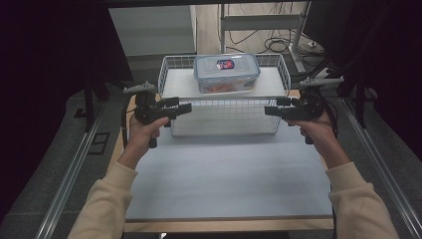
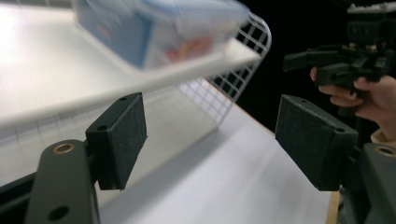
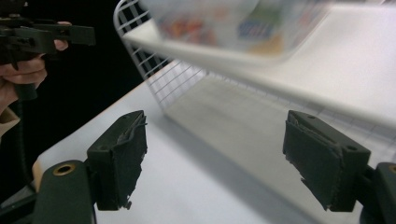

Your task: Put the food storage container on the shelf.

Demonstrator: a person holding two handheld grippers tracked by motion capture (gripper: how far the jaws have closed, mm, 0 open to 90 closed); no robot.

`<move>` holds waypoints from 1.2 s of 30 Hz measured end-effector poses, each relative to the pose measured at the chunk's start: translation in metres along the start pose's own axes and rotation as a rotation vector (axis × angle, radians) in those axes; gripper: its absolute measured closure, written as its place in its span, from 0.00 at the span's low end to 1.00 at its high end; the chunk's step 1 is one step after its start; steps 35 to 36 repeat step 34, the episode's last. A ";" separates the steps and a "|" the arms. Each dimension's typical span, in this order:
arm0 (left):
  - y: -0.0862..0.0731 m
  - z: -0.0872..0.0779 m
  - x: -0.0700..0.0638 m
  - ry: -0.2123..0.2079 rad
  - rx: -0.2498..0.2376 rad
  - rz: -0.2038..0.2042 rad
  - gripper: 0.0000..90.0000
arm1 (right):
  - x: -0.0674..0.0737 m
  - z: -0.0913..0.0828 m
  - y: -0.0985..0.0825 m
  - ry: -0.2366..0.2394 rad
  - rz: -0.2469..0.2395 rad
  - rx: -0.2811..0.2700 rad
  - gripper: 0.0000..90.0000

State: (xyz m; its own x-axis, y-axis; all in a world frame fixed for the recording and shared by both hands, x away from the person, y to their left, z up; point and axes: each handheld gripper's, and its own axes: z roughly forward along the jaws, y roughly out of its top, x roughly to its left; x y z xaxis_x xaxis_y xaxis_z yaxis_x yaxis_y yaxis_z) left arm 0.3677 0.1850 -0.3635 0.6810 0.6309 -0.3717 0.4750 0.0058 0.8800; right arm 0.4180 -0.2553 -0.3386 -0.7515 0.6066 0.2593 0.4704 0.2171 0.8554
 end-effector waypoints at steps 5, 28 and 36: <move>-0.042 -0.011 -0.008 -0.038 0.018 -0.021 0.28 | 0.019 -0.001 -0.040 0.016 -0.036 0.016 0.25; -0.129 -0.002 -0.015 0.027 0.165 -0.078 0.30 | 0.045 0.013 -0.148 0.034 -0.034 0.119 0.25; -0.133 -0.001 -0.007 0.036 0.166 -0.097 0.30 | 0.044 0.014 -0.158 0.010 -0.060 0.109 0.22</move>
